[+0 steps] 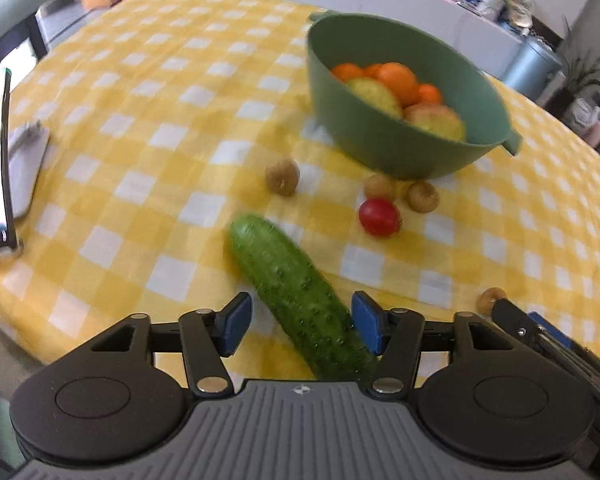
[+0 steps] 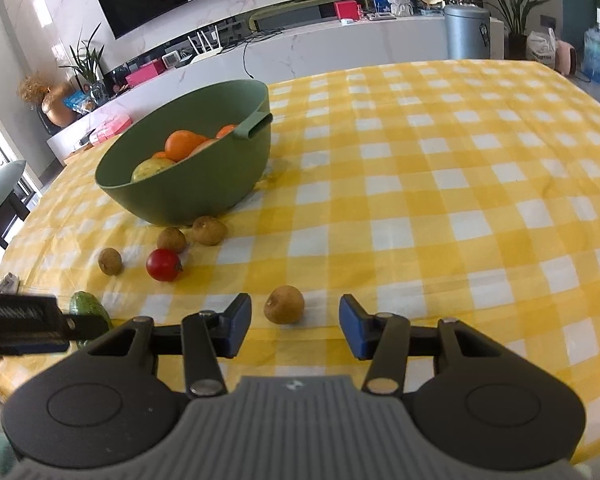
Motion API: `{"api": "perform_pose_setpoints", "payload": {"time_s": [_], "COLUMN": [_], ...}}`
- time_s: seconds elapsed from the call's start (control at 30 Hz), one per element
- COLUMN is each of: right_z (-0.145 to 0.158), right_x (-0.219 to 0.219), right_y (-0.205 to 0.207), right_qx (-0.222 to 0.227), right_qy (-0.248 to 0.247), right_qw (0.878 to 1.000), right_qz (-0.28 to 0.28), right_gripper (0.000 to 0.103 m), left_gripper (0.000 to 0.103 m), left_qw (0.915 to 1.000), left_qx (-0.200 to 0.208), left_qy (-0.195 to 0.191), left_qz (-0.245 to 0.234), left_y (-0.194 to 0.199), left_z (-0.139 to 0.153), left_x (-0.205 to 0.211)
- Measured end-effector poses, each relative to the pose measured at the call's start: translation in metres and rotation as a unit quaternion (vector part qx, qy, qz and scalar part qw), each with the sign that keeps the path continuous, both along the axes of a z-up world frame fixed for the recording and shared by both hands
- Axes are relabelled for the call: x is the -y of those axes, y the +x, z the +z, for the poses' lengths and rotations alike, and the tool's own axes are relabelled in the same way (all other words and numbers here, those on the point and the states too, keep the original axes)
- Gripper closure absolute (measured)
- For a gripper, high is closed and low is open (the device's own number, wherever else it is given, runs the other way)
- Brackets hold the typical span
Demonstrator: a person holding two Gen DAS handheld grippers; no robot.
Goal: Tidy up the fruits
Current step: 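Grasp the green cucumber with the left gripper while the right gripper approaches a kiwi, then grasp a brown kiwi with the right gripper while the left gripper holds the cucumber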
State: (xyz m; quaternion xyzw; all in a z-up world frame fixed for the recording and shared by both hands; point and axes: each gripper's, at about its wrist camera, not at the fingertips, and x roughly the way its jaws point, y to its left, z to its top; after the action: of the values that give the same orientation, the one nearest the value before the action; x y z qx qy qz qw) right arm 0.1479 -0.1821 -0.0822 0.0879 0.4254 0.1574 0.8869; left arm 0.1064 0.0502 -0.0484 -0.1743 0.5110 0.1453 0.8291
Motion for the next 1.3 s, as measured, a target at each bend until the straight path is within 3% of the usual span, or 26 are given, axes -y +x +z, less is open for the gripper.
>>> {"api": "perform_pose_setpoints", "payload": {"time_s": [0.13,0.33,0.4,0.57,0.7,0.87,1.03,1.3], "right_z": [-0.003,0.000,-0.001,-0.003,-0.005,-0.004,-0.007,-0.011], "right_x": [0.004,0.004,0.005,0.003,0.005,0.001,-0.005,-0.008], "right_y": [0.004,0.000,0.001,0.005,0.007,0.005,0.007,0.009], "right_qx": [-0.017,-0.013,-0.018,-0.020,-0.024,-0.016,-0.017,-0.016], "right_qy": [0.027,0.038,0.042,0.041,0.044,0.030,0.017,0.009], "right_qw": [0.999,0.999,0.999,0.999,0.999,0.999,1.000,1.000], "right_qz": [-0.005,0.003,0.000,-0.001,0.001,0.012,0.019,0.016], "right_gripper": [0.056,0.056,0.056,0.056,0.056,0.056,0.057,0.061], "left_gripper": [0.033,0.033,0.042,0.046,0.047,0.049,0.050,0.051], "left_qw": [0.9993,0.9995,0.9995,0.9991,0.9996,0.9944,0.9925,0.9902], "left_qx": [-0.007,-0.013,-0.005,0.003,0.014,0.022,0.039,0.050], "left_qy": [-0.027,0.004,0.010,-0.014,-0.009,-0.019,-0.047,-0.051], "left_qz": [0.023,0.029,0.030,0.039,-0.022,-0.102,-0.105,-0.120], "left_y": [0.002,0.008,0.007,0.002,-0.002,0.000,0.002,0.008], "left_z": [-0.009,-0.017,-0.017,-0.015,-0.008,0.002,-0.008,-0.020], "left_x": [-0.002,0.011,0.012,0.004,0.006,0.007,-0.002,0.001]}}
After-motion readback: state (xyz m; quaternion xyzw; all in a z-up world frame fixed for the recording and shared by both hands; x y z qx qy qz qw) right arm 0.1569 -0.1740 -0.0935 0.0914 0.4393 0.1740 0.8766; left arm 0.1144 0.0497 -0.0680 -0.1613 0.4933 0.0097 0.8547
